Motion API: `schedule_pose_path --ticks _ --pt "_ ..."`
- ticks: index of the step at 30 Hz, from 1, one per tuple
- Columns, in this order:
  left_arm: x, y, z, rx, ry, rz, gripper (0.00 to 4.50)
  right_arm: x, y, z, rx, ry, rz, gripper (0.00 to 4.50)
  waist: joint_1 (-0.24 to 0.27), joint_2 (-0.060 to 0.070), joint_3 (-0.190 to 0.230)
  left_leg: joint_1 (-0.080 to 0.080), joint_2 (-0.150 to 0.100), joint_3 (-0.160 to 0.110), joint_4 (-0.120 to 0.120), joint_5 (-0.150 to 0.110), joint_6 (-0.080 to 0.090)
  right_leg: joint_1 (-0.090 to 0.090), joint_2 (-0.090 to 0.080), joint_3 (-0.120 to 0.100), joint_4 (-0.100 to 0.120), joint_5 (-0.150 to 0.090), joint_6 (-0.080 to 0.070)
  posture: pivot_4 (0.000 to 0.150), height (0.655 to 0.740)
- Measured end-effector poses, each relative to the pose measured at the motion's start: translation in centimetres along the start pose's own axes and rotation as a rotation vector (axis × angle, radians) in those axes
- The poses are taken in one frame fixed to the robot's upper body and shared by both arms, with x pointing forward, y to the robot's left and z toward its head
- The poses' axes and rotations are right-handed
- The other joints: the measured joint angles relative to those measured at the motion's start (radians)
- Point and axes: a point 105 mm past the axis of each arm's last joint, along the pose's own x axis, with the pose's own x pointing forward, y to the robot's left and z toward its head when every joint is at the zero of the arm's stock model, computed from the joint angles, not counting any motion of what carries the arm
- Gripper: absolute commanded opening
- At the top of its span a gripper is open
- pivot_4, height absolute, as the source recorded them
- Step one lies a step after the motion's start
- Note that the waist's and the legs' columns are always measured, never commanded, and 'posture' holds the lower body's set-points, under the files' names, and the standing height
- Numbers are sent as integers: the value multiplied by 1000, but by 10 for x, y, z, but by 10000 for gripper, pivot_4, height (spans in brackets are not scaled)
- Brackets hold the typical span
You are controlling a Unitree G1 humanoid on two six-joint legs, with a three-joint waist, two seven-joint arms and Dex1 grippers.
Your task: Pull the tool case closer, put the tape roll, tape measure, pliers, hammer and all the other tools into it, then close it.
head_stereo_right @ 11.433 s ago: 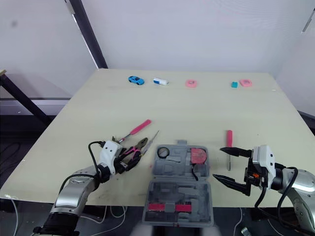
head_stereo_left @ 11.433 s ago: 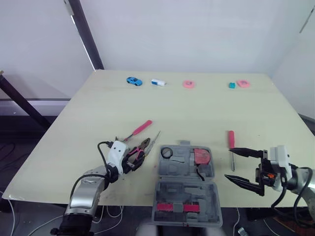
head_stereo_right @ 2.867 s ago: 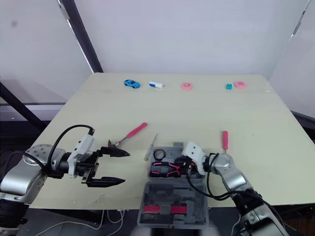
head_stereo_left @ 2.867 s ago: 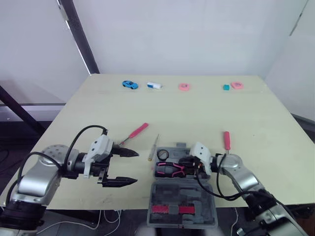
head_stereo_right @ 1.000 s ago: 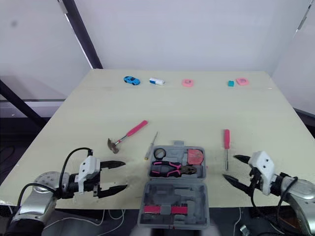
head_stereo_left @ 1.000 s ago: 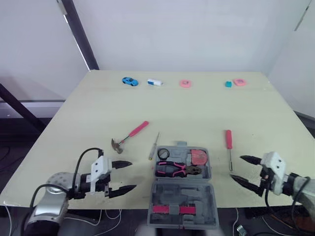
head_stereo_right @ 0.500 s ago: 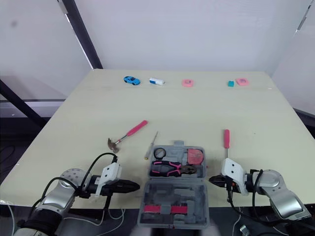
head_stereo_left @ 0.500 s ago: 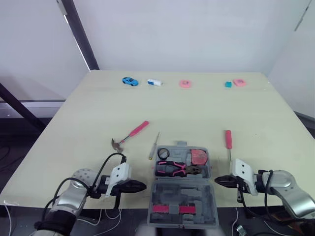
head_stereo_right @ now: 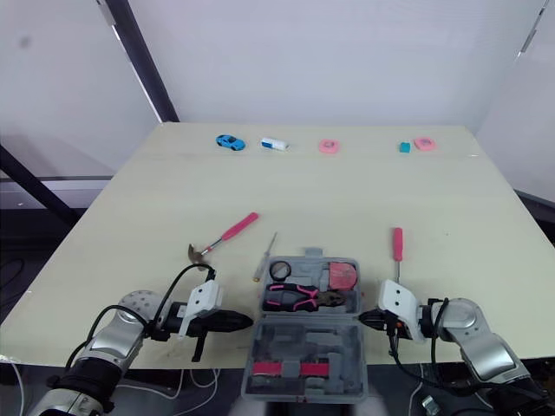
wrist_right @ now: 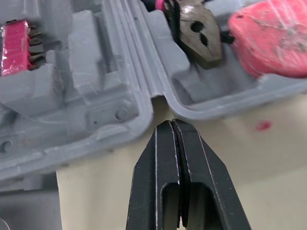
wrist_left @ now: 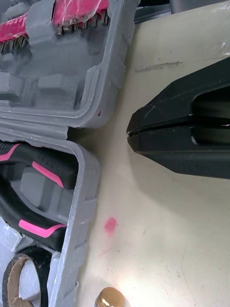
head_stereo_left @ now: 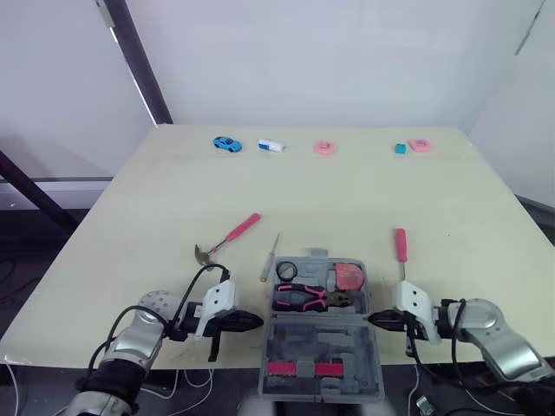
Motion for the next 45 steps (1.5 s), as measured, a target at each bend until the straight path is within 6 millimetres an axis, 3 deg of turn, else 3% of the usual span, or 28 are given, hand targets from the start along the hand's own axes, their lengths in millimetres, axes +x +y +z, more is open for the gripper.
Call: schedule_pose_path --ticks 34,45 --pt "27 5 14 8 -32 -8 484 2 -1 -5 23 3 -15 0 16 0 0 1 -1 -1 1 0 0 2 0 0 0 0 0 1500 7400" --pt "39 17 26 -11 -27 -7 484 -7 -16 -8 33 21 -60 0 21 0 0 0 -1 -2 2 0 0 2 1 0 0 0 1 1500 7400"
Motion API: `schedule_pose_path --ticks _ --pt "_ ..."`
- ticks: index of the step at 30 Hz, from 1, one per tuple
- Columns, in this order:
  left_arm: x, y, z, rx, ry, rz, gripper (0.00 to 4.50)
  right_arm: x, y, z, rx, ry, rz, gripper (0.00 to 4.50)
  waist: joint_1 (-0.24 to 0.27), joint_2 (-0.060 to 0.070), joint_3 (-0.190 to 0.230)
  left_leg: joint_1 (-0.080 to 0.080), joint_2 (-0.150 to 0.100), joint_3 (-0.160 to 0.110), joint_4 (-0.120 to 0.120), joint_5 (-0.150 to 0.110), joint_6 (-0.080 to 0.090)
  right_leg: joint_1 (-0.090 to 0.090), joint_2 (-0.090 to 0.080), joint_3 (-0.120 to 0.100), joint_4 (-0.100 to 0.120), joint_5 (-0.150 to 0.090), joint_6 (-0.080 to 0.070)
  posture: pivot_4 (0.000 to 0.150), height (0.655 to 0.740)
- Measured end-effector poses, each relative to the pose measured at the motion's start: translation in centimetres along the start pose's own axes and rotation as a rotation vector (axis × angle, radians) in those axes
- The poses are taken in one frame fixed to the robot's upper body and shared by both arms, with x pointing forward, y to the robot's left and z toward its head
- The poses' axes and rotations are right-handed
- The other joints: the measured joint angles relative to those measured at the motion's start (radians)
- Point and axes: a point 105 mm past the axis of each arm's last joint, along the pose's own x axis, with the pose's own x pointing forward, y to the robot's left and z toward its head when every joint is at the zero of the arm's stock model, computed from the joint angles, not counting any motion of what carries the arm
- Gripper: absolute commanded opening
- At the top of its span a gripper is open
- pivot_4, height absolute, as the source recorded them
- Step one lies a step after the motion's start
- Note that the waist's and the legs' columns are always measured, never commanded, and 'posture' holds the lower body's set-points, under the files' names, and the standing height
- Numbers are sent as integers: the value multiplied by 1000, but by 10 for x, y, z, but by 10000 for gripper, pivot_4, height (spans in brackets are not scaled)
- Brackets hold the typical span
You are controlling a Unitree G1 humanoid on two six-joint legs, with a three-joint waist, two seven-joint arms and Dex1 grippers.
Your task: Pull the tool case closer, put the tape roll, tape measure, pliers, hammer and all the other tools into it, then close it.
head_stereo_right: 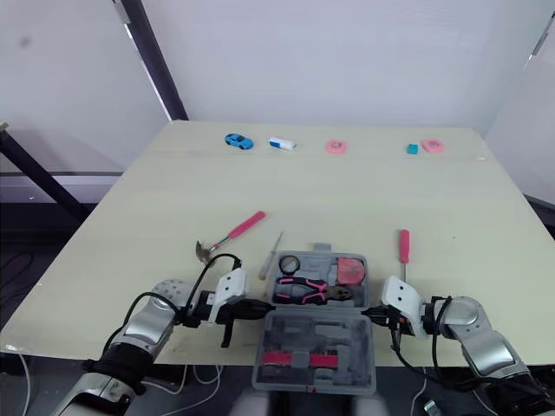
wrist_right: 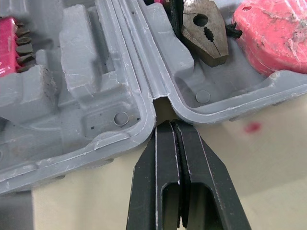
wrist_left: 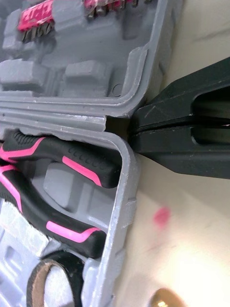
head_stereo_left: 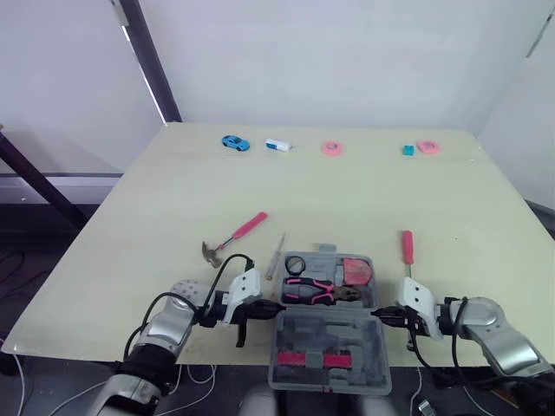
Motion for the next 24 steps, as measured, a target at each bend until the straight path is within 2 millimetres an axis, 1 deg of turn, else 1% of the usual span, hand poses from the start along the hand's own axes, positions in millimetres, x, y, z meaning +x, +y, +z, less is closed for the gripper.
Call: schedule_pose_path --ticks 6,9,14,24 --pt "4 14 5 19 22 24 484 0 -15 3 2 -8 -55 0 0 0 0 0 0 0 0 0 0 0 0 0 0 0 0 1500 7400" --pt "2 20 7 21 26 47 484 4 -21 6 -7 -18 -78 0 -2 0 0 0 0 0 0 0 0 0 0 0 0 0 0 1500 7400" --pt "0 26 6 22 27 66 484 9 -27 9 -9 -25 -93 0 -2 0 0 0 0 0 0 0 0 0 1 0 0 0 0 1500 7400" --pt "-3 50 11 35 39 155 484 18 -39 15 -19 -45 -131 0 -2 0 0 0 0 0 0 0 0 0 1 0 0 0 1 1500 7400"
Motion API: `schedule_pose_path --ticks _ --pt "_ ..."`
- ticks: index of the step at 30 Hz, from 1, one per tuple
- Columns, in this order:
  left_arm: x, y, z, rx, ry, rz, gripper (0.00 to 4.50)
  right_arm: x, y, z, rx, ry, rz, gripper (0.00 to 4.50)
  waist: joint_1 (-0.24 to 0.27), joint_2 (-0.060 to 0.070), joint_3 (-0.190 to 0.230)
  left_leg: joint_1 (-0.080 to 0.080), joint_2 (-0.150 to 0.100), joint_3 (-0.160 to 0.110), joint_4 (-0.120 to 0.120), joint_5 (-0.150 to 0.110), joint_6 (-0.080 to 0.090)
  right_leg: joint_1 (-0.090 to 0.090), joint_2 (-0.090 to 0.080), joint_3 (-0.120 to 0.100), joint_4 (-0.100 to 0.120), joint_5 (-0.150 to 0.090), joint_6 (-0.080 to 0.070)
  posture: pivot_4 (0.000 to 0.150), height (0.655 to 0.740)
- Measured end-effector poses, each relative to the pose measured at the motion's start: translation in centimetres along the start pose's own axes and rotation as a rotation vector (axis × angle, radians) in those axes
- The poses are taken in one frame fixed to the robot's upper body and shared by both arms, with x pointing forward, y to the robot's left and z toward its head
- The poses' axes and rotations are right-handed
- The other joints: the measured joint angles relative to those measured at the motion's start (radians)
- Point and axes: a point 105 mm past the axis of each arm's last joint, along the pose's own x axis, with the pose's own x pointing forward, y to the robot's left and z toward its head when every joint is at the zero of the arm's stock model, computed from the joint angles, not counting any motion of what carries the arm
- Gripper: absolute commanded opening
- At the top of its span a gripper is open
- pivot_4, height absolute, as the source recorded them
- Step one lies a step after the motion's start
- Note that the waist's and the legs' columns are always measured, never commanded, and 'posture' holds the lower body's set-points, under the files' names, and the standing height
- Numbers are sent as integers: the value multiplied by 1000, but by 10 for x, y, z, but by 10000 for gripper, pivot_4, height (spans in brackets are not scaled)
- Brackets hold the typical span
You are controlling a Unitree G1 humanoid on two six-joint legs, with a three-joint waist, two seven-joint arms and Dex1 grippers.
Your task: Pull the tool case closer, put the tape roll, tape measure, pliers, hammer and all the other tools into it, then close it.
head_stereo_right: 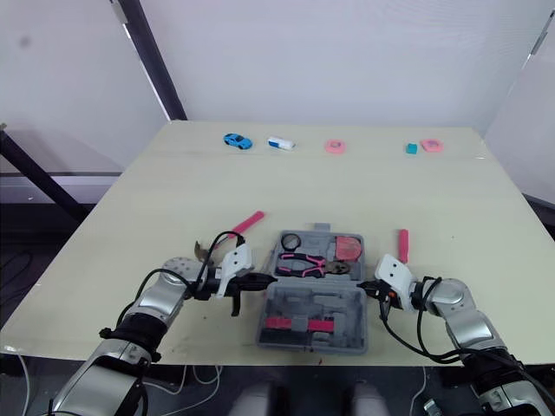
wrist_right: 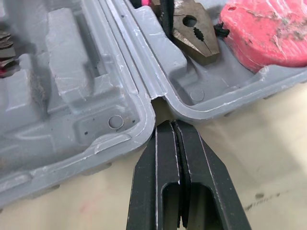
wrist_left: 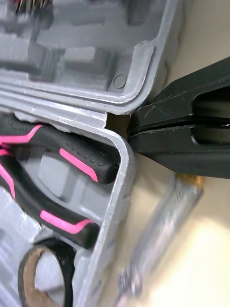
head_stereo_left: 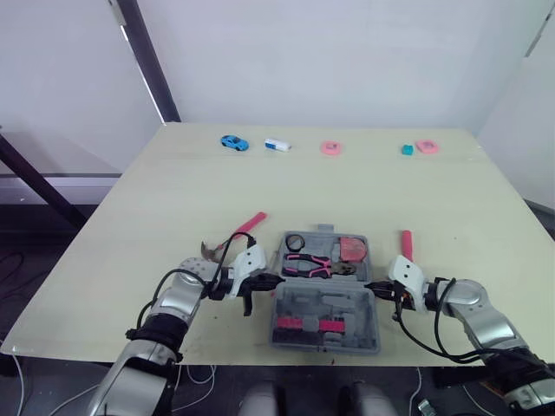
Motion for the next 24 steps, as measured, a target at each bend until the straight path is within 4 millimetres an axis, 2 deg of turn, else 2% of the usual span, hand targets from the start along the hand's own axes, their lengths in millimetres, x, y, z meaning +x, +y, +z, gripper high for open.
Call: schedule_pose_path --ticks 24 --pt "7 -2 2 5 -17 -21 484 1 -6 -1 -2 -8 -35 0 3 0 0 0 0 1 0 0 0 0 0 0 0 0 0 1500 7400"
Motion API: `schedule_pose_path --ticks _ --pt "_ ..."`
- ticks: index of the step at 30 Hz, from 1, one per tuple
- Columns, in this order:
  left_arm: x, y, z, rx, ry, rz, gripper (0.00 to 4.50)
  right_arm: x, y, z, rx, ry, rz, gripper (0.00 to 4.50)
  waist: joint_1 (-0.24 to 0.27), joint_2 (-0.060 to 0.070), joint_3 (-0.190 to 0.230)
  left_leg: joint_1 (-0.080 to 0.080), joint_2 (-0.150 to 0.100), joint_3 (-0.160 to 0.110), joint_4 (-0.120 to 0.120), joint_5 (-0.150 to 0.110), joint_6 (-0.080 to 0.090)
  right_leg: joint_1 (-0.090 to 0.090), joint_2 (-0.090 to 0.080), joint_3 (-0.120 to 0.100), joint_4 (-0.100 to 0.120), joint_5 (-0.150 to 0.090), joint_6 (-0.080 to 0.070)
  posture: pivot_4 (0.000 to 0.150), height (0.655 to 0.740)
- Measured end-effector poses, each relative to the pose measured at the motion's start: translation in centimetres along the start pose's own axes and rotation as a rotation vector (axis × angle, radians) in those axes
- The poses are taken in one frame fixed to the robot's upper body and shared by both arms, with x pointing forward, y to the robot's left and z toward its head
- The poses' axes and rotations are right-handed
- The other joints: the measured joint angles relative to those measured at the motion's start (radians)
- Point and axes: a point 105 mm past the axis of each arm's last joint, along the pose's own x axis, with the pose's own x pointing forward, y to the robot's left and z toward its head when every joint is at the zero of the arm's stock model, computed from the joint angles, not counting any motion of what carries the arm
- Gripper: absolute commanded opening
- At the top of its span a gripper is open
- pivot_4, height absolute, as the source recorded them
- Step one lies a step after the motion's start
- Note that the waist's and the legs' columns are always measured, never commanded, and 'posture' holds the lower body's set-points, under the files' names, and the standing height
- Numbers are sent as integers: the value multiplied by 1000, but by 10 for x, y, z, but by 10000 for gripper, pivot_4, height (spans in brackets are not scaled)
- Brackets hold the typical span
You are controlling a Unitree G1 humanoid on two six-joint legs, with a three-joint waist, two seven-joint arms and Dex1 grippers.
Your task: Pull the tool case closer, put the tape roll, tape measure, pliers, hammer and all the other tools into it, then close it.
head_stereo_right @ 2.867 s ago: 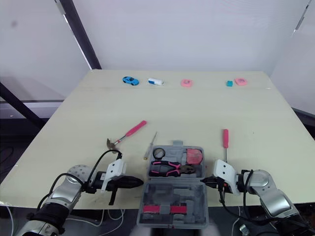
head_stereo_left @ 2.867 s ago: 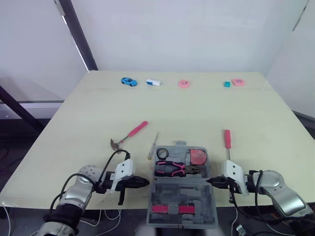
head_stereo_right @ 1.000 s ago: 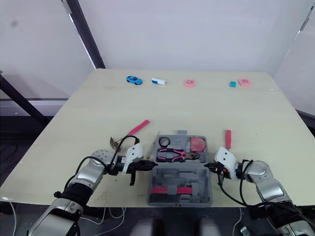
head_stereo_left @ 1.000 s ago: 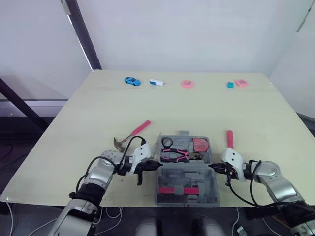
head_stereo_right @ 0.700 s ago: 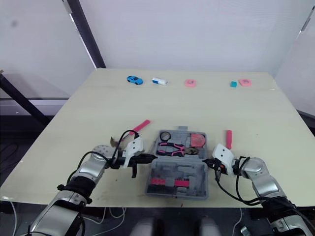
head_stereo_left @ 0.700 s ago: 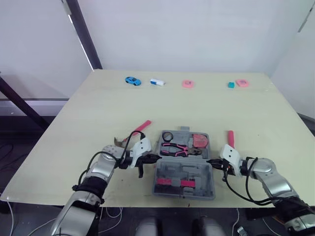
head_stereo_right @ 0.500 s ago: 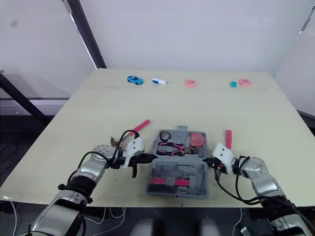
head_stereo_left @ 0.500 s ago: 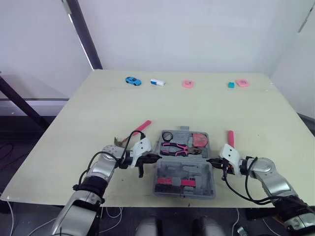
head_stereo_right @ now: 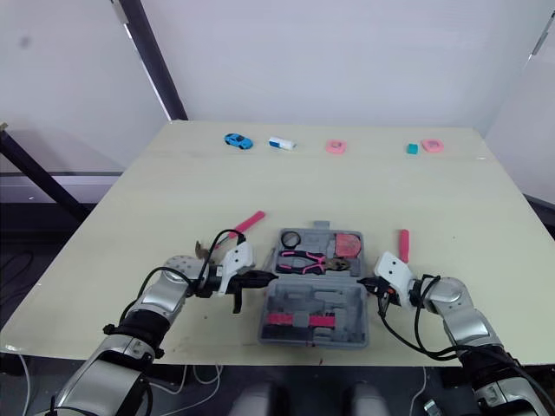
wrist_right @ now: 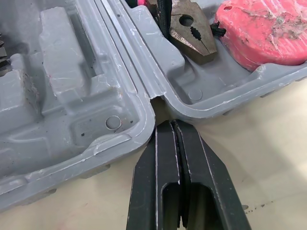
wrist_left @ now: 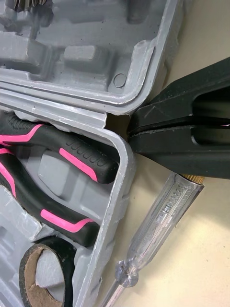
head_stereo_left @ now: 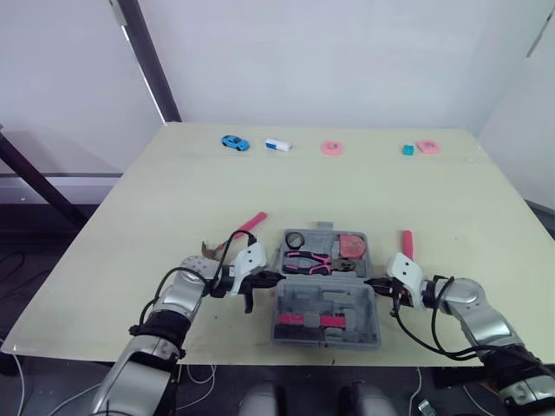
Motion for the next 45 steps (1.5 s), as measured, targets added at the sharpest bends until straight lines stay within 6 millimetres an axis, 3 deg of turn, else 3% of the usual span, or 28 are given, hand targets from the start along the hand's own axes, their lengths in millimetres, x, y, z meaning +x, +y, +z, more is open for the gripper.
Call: schedule_pose_path --ticks 45 --pt "-2 -2 -1 6 10 -17 484 4 -6 4 -14 -19 -36 0 -12 0 0 0 0 0 0 0 0 0 0 0 0 0 0 1500 7400"
